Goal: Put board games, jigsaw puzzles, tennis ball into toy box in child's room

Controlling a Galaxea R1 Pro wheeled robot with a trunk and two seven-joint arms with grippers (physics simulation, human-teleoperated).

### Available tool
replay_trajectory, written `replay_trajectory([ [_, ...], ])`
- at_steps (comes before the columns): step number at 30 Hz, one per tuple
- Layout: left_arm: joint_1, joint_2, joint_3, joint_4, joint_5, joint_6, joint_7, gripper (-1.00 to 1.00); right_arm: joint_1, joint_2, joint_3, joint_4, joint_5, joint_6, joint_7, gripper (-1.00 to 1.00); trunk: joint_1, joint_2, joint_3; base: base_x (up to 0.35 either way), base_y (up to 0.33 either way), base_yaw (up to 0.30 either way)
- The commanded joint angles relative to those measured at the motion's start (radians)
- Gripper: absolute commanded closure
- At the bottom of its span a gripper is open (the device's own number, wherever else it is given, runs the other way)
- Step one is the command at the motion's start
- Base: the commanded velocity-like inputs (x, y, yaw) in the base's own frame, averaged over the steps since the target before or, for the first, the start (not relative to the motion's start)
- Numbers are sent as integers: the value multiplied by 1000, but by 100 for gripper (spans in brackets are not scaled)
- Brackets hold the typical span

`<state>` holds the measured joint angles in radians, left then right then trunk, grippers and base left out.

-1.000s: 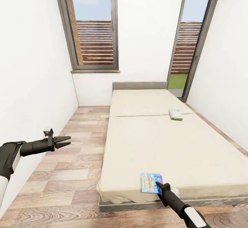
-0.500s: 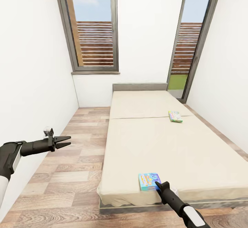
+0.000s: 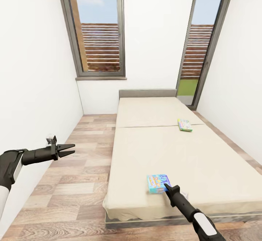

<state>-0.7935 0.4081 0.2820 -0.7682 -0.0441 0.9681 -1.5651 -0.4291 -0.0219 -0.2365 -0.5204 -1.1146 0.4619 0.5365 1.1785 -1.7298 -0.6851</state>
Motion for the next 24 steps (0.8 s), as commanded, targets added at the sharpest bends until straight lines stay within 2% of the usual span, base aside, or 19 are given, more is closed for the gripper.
replay_trajectory([
  [1,0,0,1,0,-5,11,-6,-100,-1,1,-3,-6,-1,7,-1,100,-4,7,2,0,0,0],
  [4,0,0,0,0,-5,10,-6,-100,-1,3,17,-47,-1,19,-4,100,-16,28,12,0,0,0],
  [7,0,1,0,0,-5,9,-6,-100,-1,1,77,-101,-1,29,-8,100,-27,49,21,0,0,0],
  [10,0,2,1,0,-5,9,-6,-100,0,-1,114,-121,-1,33,-10,100,-39,70,30,0,0,0],
  [15,-1,6,3,0,-5,9,-6,-100,0,1,136,-146,-2,38,-9,100,-58,105,46,0,0,0],
  [18,-1,7,3,0,-5,9,-6,-100,-1,2,193,-244,0,77,-15,100,-69,126,55,0,0,0],
  [21,-1,7,3,0,-5,9,-6,-100,0,-2,269,-369,4,102,-33,100,-81,147,65,0,0,0],
  [24,-1,8,3,0,-6,9,-6,-100,1,-15,309,-437,10,111,-90,100,-92,168,74,0,0,0],
])
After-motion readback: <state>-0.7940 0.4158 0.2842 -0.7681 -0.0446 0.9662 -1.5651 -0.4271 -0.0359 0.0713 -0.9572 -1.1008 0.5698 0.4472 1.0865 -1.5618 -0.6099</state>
